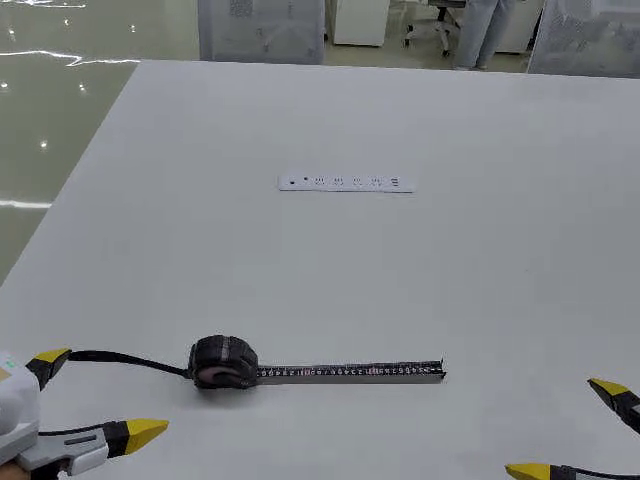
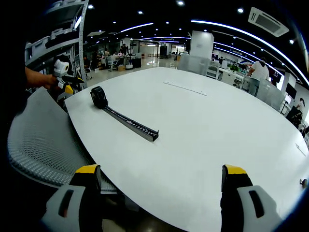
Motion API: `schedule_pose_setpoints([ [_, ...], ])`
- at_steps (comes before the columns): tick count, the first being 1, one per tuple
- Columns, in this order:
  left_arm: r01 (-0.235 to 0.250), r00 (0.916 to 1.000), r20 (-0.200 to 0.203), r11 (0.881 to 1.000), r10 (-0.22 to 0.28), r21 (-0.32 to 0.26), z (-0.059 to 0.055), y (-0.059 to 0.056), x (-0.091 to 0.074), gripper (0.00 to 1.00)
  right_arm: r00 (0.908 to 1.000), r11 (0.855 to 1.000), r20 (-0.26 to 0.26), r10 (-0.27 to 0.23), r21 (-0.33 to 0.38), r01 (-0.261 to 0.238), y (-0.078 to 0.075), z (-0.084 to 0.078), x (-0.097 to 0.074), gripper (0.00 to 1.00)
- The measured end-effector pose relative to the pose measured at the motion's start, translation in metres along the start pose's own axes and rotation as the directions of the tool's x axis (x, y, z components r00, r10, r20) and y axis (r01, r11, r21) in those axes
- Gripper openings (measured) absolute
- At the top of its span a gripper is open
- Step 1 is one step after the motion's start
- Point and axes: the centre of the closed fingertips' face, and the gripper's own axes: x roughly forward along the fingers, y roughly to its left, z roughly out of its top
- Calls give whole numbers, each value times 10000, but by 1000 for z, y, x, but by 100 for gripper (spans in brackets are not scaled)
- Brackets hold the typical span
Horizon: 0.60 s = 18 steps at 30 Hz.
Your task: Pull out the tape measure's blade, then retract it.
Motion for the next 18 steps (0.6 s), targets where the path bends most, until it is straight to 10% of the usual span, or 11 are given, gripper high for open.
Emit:
schedule_pose_setpoints([
  [18, -284, 9989, -360, 9991, 295, 302, 2, -5, 7, 100, 9997, 9997, -110, 214, 117, -213, 4, -1, -3, 100],
])
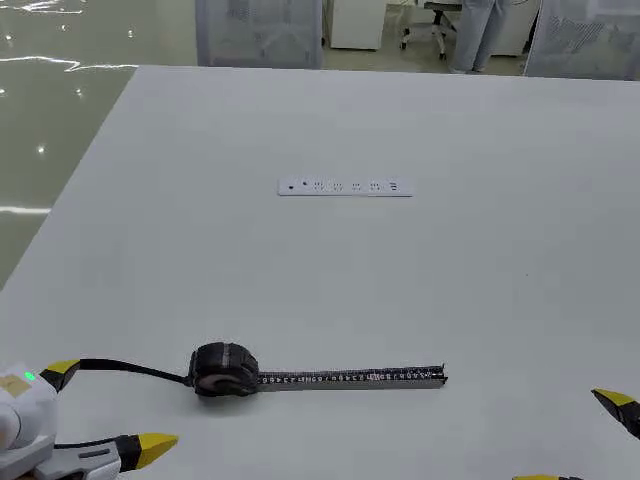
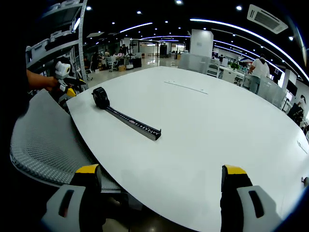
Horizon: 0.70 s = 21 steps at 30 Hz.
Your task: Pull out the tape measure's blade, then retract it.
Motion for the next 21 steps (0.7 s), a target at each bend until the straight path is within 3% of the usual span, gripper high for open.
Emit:
schedule_pose_setpoints([
  [4, -8, 9995, 311, 10000, 10, -50, 21, -7, 1, 100, 9994, 9989, -32, 348, -316, -349, 7, 11, 0, 100],
  [7, 73, 9993, 354, 9999, -69, -114, 28, -12, 5, 100, 9988, 9982, -97, 473, -358, -476, 8, 15, 1, 100],
  [9, -40, 9996, 282, 9983, 56, -579, 31, -15, 9, 100, 9987, 9973, -170, 474, -555, -483, 7, 15, 2, 100],
  [11, -80, 9986, 516, 9945, 134, -1041, 39, -20, 13, 100, 9987, 9964, -181, 467, -700, -478, 5, 19, 4, 100],
  [14, -525, 9972, 452, 9894, 591, -1354, 46, -21, 22, 100, 9985, 9947, -199, 504, -890, -520, 2, 27, 8, 100],
  [16, -1012, 9919, 613, 9833, 1115, -1516, 53, -16, 27, 100, 9981, 9929, -221, 580, -1030, -599, 1, 32, 12, 100],
  [18, -1454, 9875, 369, 9754, 1535, -1658, 53, -14, 32, 100, 9906, 9874, -660, 1198, -957, -1258, 10, 30, 16, 100],
  [19, -1530, 9862, 346, 9717, 1617, -1801, 54, -13, 36, 100, 9897, 9848, -707, 1249, -1126, -1323, 11, 31, 18, 100],
  [21, -1742, 9796, 483, 9440, 1951, -2802, 60, -12, 42, 100, 9859, 9769, -803, 1471, -1442, -1575, 14, 33, 24, 100],
])
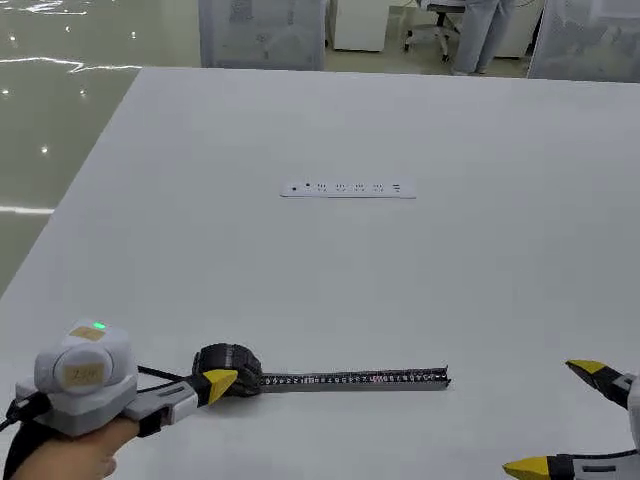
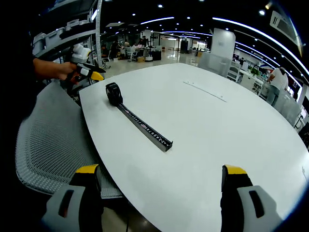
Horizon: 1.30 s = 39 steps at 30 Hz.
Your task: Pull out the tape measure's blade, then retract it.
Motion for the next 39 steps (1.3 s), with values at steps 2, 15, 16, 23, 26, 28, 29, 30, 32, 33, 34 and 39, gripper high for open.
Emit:
schedule_pose_setpoints([
  [2, -123, 9999, -37, 9994, 125, 327, -1, -5, 8, 100, 9993, 9993, -75, 367, -75, -368, 5, 3, 6, 100],
  [15, -1275, 9913, -190, 9869, 1300, 992, -31, -18, 26, 100, 9947, 9869, -572, 857, -1321, -927, 1, 23, 30, 100],
  [16, -1273, 9918, -20, 9896, 1277, 667, -28, -20, 28, 100, 9940, 9846, -626, 898, -1448, -981, 0, 24, 32, 100],
  [23, -1598, 9844, 787, 9868, 1574, 246, -25, -20, 37, 100, 9843, 9593, -1276, 1219, -2394, -1499, -6, 26, 54, 100],
  [26, -1240, 9891, 835, 9919, 1212, 281, -33, -26, 43, 100, 9784, 9396, -1554, 1361, -2928, -1772, -9, 26, 65, 100],
  [28, -1073, 9930, 543, 9931, 1047, 468, -39, -27, 49, 100, 9719, 9298, -1808, 1506, -3082, -2014, -11, 25, 74, 100],
  [29, -1030, 9931, 627, 9932, 996, 536, -38, -28, 49, 100, 9697, 9232, -1878, 1563, -3212, -2110, -12, 26, 77, 100],
  [30, -1023, 9927, 685, 9936, 989, 474, -37, -26, 50, 100, 9669, 9103, -1861, 1745, -3439, -2304, -11, 30, 83, 100],
  [32, -959, 9915, 848, 9948, 986, -347, -36, -24, 52, 100, 9575, 8934, -2154, 1920, -3654, -2613, -13, 29, 92, 99],
  [33, -981, 9917, 820, 9950, 992, -164, -37, -23, 52, 100, 9558, 8893, -2176, 1978, -3704, -2684, -14, 31, 96, 98],
  [34, -999, 9916, 818, 9949, 1005, -121, -37, -23, 52, 100, 9507, 8824, -2290, 2093, -3746, -2845, -14, 31, 99, 95],
  [39, -1036, 9912, 827, 9946, 1033, -17, -42, -21, 52, 100, 9111, 8322, -3211, 2583, -4051, -3787, -13, 21, 119, 79],
])
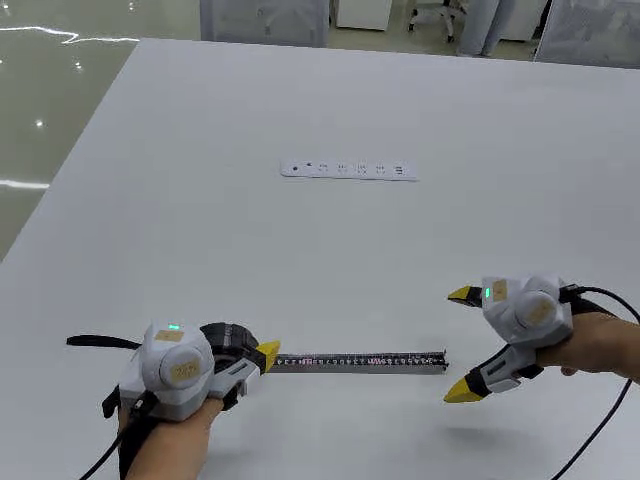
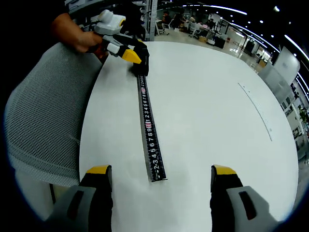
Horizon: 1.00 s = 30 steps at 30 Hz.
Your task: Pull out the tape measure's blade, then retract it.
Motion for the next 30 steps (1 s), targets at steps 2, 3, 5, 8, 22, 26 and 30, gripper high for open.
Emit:
schedule_pose_setpoints([
  [2, 54, 10000, -69, 10000, -54, 48, -2, -1, 0, 100, 9986, 9989, -343, 409, -219, -417, 5, -4, 4, 68],
  [3, 104, 9999, -73, 9999, -105, -56, -1, -2, 1, 100, 9978, 9980, -368, 543, -315, -555, 6, -4, 6, 63],
  [5, 144, 9998, 120, 9999, -143, -37, 2, -2, 1, 100, 9971, 9978, -479, 598, -241, -610, 5, -6, 9, 54],
  [8, 179, 9998, 93, 9998, -178, -75, 1, -3, 2, 100, 9928, 9949, -740, 938, -313, -963, 11, -10, 11, 38],
  [22, 163, 9998, 117, 9996, -160, -217, 2, 0, 2, 100, 9862, 9929, -1217, 1127, -249, -1165, 6, -21, 21, 19],
  [26, 166, 9998, 59, 9993, -164, -341, 0, 1, 3, 100, 9855, 9918, -1262, 1132, -452, -1197, 8, -21, 23, 17],
  [30, 25, 9999, 133, 9986, -18, -524, 2, 5, 1, 97, 9830, 9900, -1355, 1238, -502, -1316, 14, -22, 28, 15],
])
